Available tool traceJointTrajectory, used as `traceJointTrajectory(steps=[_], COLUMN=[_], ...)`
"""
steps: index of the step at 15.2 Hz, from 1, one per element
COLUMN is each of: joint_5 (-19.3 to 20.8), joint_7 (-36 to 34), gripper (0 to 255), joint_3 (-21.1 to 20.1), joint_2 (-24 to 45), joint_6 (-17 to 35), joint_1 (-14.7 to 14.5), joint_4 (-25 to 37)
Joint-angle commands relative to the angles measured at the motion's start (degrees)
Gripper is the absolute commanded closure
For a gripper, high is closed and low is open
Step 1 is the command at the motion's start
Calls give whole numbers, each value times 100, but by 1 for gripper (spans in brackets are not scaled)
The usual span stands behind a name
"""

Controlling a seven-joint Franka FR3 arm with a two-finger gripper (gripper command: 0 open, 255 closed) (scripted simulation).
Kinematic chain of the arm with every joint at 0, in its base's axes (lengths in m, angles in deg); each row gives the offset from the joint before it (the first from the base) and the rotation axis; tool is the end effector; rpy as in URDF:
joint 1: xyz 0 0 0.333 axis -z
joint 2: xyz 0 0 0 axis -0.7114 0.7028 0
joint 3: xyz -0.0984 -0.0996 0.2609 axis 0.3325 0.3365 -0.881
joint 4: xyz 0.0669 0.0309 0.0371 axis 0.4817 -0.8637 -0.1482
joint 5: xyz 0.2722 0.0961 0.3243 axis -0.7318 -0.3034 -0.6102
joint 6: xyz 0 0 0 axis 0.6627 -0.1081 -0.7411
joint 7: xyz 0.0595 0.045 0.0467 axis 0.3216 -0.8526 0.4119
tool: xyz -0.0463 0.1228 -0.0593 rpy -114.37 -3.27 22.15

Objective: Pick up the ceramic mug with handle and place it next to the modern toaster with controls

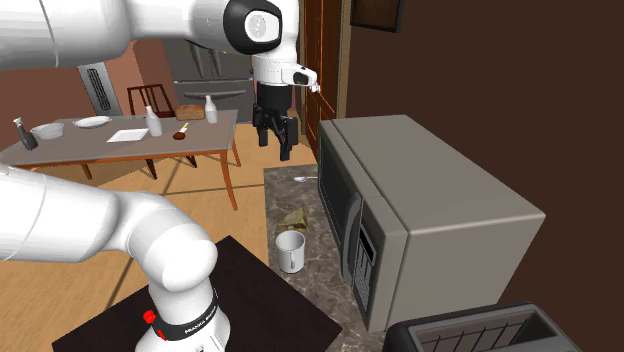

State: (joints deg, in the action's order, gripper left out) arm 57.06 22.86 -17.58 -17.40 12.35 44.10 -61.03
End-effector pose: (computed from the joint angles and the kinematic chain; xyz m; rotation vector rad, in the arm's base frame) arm 0.3520 0.0071 0.4980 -3.1042 0.2274 0.1440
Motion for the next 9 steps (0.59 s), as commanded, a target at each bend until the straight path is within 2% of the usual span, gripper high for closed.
traceJointTrajectory(steps=[1,9], joint_5=[0,-33], joint_7=[0,-321], gripper=[0,0], joint_3=[0,-310], joint_2=[0,198], joint_6=[0,1690], joint_1=[0,-25], joint_4=[0,-1416])
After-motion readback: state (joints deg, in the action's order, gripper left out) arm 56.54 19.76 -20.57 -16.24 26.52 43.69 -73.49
